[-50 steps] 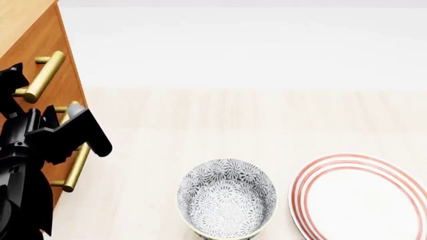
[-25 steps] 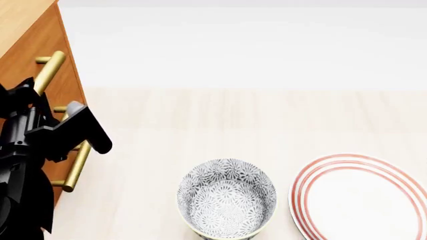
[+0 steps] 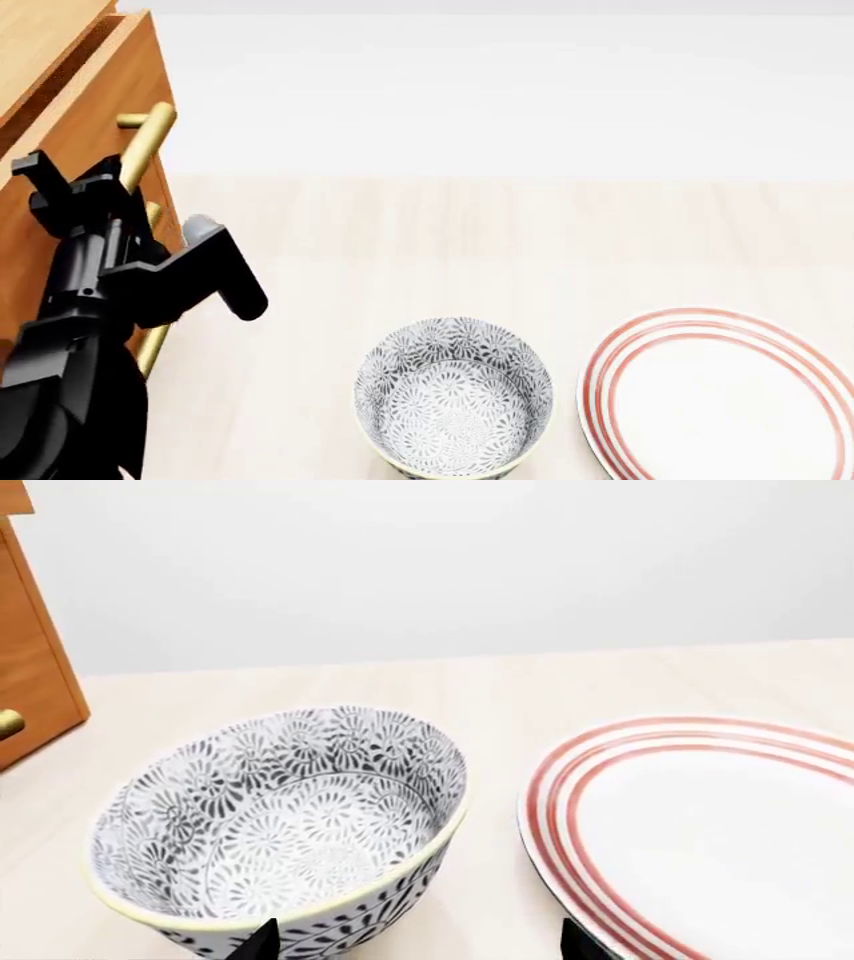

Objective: Open the top drawer of the cabinet.

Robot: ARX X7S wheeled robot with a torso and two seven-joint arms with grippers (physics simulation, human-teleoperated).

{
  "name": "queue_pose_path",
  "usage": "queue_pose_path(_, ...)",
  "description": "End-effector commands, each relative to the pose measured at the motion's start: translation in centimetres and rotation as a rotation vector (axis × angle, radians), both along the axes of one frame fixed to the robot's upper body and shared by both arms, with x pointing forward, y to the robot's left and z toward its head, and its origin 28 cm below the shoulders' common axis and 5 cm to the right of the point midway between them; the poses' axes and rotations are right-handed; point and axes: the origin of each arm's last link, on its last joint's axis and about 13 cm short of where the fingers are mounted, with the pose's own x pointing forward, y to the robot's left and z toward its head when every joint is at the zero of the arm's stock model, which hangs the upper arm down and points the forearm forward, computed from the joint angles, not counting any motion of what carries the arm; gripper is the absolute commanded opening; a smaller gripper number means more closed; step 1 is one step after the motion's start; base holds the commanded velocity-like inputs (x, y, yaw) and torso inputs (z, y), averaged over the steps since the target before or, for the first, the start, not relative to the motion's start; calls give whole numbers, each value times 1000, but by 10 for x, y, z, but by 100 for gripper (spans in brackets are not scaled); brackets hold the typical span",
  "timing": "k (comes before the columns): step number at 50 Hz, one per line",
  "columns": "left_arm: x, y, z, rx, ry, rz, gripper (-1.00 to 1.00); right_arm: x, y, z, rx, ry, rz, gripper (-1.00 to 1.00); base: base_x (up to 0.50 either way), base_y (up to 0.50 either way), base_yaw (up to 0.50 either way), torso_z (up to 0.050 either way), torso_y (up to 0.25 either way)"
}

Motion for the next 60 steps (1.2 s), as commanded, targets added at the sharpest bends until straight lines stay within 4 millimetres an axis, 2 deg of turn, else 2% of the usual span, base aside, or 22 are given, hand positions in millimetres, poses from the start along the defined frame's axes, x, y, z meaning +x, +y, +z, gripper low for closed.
queue_pose_path(1, 2, -34, 14, -16, -8, -124, -100, 1, 1, 0, 4, -18, 8, 100, 0, 0, -4, 0, 0)
queue_pose_path(20, -3, -65, 20, -22, -29, -222, -100, 2, 0, 3, 14, -17, -6, 100, 1, 0, -2, 0, 0)
queue_pose_path(60, -17, -81, 34, -33, -75, -318, -100, 1, 0, 2, 16, -2, 1, 100, -7, 0, 1, 0, 4)
